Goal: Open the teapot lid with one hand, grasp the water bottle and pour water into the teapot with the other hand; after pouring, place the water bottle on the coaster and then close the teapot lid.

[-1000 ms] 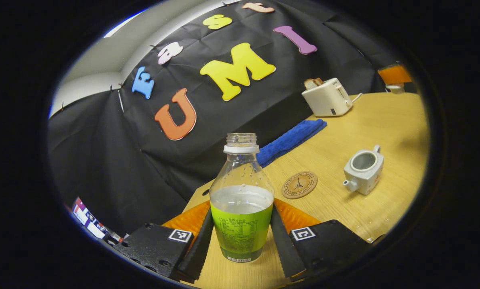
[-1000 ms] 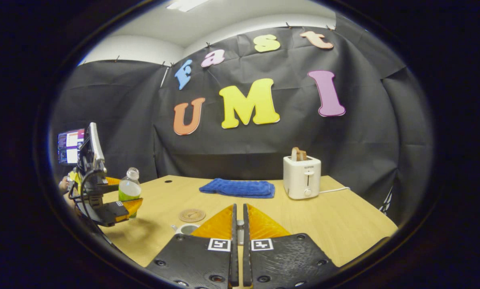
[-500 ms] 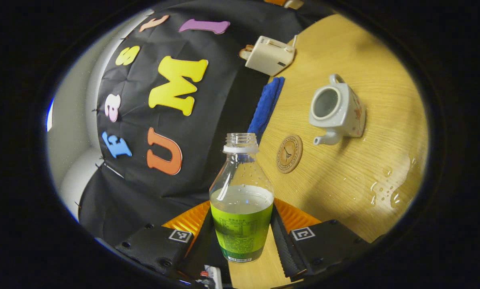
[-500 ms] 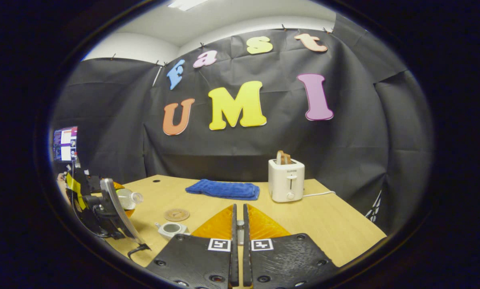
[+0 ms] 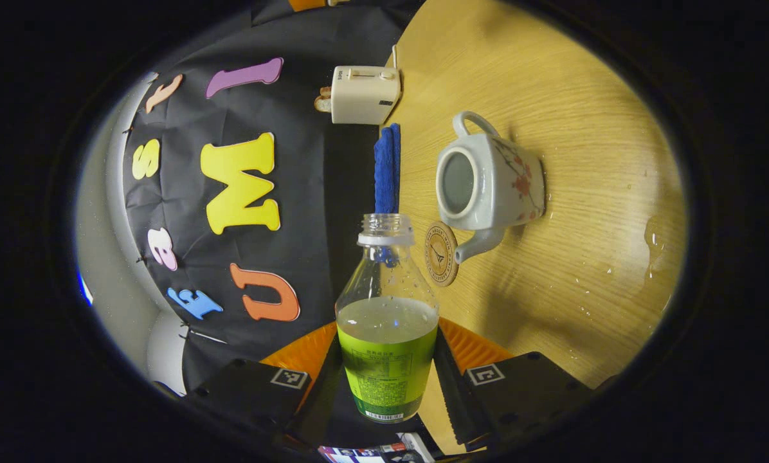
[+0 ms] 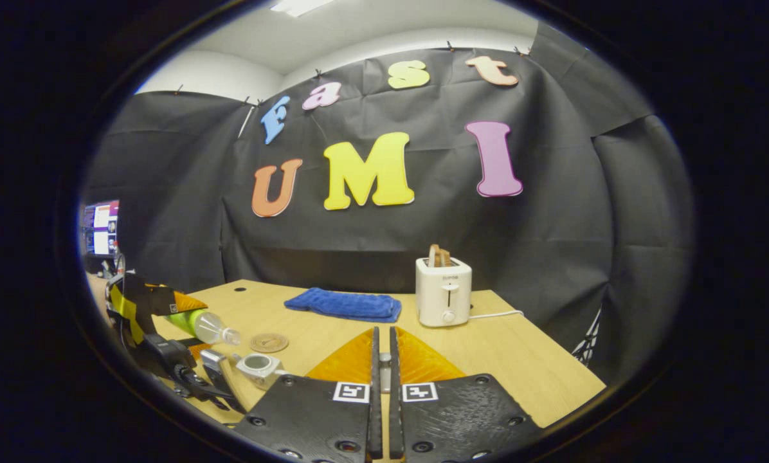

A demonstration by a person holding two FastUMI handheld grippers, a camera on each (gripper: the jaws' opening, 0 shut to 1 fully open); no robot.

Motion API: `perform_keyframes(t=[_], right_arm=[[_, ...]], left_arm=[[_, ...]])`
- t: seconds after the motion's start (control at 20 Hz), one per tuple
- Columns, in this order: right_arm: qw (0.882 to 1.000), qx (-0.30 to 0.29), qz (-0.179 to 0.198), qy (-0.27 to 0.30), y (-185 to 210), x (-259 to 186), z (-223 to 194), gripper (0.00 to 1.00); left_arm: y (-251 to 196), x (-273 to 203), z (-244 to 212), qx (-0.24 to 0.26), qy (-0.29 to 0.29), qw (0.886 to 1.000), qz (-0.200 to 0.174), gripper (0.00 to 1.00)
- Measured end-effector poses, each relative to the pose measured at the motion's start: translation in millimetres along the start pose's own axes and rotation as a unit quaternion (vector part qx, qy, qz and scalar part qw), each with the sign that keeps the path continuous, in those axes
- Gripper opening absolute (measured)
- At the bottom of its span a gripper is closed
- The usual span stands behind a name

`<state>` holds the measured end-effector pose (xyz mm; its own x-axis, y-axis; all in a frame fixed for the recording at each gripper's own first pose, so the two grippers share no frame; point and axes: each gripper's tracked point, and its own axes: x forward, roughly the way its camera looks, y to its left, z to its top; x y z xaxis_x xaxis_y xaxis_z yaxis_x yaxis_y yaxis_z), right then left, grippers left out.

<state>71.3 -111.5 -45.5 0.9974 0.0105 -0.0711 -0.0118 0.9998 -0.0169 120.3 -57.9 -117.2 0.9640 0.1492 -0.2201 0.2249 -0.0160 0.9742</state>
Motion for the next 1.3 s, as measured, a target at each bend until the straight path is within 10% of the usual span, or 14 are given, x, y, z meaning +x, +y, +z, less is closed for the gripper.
perform_keyframes(t=[1.3], right_arm=[[1.0,0.026,0.0,-0.008,-22,-4,7,0.04]], left_arm=[[40,-13,22,0.246,0.041,0.968,0.021,0.74]])
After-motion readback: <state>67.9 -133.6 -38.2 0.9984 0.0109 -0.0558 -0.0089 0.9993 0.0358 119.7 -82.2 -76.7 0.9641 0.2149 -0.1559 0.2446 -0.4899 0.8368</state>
